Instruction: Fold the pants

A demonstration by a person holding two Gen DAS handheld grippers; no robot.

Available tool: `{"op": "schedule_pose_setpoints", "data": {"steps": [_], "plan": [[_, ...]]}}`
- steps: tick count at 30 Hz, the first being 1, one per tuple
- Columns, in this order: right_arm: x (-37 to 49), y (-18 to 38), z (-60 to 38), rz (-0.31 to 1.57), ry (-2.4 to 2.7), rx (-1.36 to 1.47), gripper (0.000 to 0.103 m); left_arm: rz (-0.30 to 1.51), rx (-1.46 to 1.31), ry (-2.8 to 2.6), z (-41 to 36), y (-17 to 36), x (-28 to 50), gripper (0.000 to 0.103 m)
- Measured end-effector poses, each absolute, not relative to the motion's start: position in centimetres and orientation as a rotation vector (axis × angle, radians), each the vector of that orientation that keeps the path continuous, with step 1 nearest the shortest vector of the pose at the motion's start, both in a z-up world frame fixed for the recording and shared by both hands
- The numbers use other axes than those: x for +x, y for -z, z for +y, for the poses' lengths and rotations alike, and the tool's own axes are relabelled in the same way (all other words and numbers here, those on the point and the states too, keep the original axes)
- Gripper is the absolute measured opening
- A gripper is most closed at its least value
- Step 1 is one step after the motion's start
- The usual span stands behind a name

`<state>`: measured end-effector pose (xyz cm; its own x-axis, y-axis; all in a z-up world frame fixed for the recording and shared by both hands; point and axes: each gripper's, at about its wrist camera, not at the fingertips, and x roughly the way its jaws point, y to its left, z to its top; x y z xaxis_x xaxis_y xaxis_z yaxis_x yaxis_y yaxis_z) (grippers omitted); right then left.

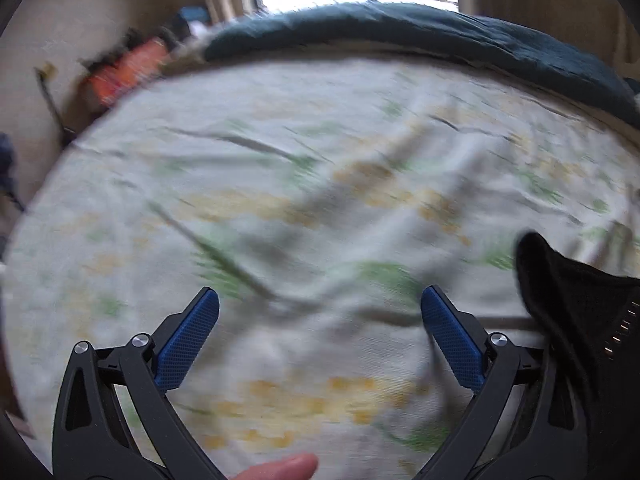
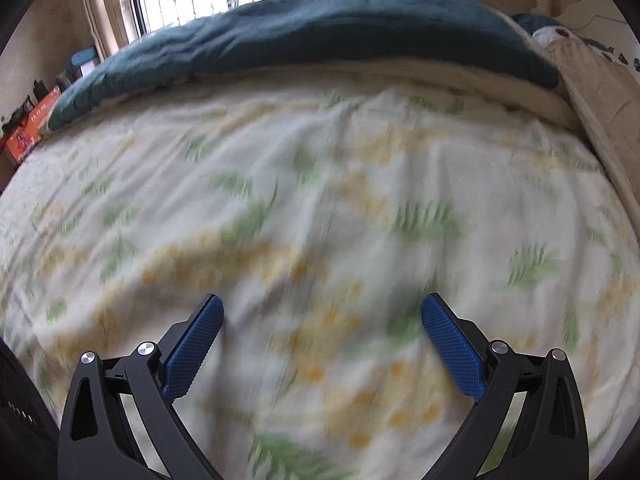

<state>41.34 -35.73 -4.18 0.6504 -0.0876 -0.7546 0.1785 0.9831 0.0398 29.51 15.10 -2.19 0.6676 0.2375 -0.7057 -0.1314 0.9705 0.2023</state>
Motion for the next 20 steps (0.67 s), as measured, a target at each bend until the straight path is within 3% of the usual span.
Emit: {"op": "schedule_pose_setpoints", "data": {"steps": [4, 8, 11, 20], "plan": [[36.6, -5.2, -37.6, 0.485, 0.34, 0.109, 0.099, 0.604, 0.349, -0.401, 14.9, -2.4, 26.8, 0.101], [28.5, -10.7, -37.6, 0.409, 0.276, 0.134, 0.099, 0.544, 0.346, -0.365, 13.6, -5.9, 22.9, 0.101], [21.3, -10.1, -36.5, 0.454, 0.193, 0.134, 0.099, 0.591, 0.241, -0.23, 11.6, -7.0, 18.5, 0.101], [4.3, -0.3, -32.3, 0.701, 0.142, 0.233, 0.099, 0.661, 0.18, 0.047, 2.2, -4.1, 6.6, 0.101]]}}
